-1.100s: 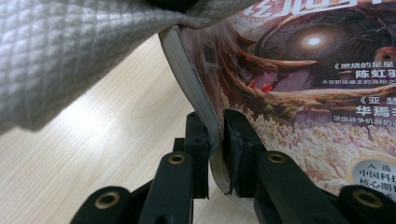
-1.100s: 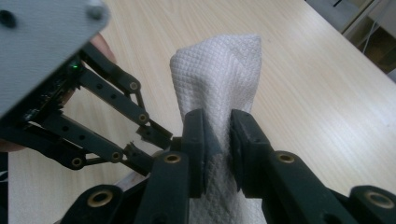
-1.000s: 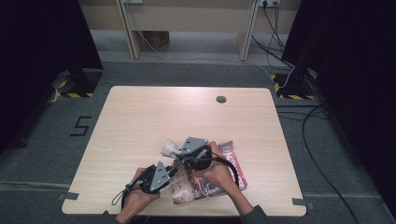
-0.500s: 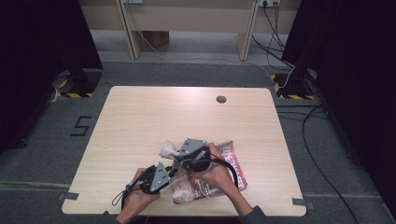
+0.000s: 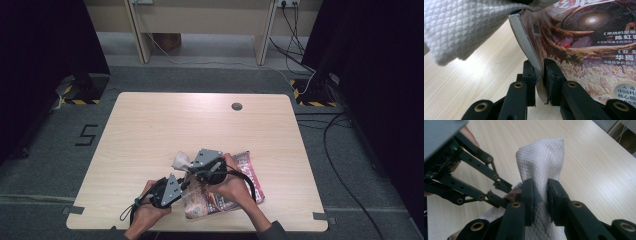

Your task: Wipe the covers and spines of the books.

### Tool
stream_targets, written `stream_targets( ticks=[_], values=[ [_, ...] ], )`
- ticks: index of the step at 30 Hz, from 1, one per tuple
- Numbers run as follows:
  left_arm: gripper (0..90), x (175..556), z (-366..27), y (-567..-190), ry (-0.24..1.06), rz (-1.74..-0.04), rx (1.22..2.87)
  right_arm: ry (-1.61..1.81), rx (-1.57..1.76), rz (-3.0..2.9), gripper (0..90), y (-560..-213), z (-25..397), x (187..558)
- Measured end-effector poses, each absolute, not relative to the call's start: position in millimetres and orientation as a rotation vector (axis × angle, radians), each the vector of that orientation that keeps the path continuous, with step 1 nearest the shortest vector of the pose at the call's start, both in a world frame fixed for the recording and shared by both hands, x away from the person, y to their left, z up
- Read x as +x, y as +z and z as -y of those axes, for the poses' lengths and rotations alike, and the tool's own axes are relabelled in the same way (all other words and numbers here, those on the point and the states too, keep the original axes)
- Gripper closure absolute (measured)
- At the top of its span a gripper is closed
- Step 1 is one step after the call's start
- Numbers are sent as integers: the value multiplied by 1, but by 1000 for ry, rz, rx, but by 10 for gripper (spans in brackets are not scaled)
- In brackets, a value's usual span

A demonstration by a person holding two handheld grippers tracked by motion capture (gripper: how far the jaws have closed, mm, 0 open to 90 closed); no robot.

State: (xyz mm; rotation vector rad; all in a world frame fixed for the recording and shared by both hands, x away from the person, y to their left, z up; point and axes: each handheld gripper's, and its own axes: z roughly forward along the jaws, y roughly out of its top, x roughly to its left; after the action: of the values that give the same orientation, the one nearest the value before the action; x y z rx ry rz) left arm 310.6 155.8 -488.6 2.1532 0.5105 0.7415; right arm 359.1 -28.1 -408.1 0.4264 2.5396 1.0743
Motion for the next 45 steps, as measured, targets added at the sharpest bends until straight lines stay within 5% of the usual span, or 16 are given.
stream_targets(
  ticks=[45],
  values=[
    [789, 311, -154, -488, 758, -504, 2150, 1054, 402, -2539, 765, -408, 29, 353]
  ],
)
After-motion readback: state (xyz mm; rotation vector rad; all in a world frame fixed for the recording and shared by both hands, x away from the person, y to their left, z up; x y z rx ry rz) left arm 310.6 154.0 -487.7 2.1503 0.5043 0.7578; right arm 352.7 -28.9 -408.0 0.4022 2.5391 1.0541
